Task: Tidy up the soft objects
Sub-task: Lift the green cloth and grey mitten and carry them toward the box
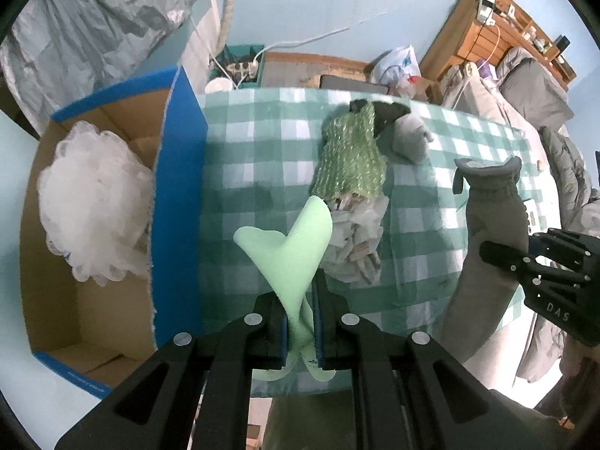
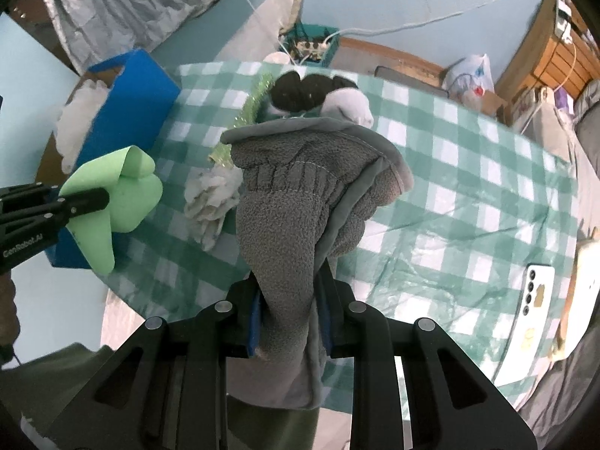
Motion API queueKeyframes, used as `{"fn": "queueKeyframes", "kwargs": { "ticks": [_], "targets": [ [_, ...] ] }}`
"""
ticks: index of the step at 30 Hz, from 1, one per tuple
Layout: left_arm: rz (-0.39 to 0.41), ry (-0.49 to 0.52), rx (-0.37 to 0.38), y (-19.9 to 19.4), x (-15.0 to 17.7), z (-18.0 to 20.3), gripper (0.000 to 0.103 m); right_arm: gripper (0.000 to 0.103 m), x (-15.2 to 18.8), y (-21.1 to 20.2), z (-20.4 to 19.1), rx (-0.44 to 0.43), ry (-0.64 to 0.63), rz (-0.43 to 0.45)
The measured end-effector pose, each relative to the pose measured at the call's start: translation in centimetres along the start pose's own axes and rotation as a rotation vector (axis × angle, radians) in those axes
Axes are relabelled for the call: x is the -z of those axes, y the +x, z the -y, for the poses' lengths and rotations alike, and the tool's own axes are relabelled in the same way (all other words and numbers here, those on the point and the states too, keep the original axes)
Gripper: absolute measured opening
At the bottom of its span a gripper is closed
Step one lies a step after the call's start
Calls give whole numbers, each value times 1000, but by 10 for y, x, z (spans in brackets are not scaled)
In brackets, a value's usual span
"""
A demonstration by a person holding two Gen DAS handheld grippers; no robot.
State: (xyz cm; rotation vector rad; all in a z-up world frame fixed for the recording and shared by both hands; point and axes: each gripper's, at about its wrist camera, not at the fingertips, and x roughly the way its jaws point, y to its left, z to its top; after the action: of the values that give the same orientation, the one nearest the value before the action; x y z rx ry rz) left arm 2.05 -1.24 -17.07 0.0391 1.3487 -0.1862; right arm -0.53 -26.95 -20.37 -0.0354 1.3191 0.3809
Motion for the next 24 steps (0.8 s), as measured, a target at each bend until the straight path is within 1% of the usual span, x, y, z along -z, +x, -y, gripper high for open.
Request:
{"fn": "queueKeyframes", "kwargs": {
  "ticks": [8,15,24],
  "targets": [
    [49,4,-23,-26,1,1,11,23,-11,-28,-8,-18,-30,44],
    [91,-44,-37,-51,1,-11,11,23,-22,-47,-19,-37,-60,70],
    [137,-72,-57,-75,-1,-25,11,23,-41,-63,-38,-57,-110,101]
  ]
}}
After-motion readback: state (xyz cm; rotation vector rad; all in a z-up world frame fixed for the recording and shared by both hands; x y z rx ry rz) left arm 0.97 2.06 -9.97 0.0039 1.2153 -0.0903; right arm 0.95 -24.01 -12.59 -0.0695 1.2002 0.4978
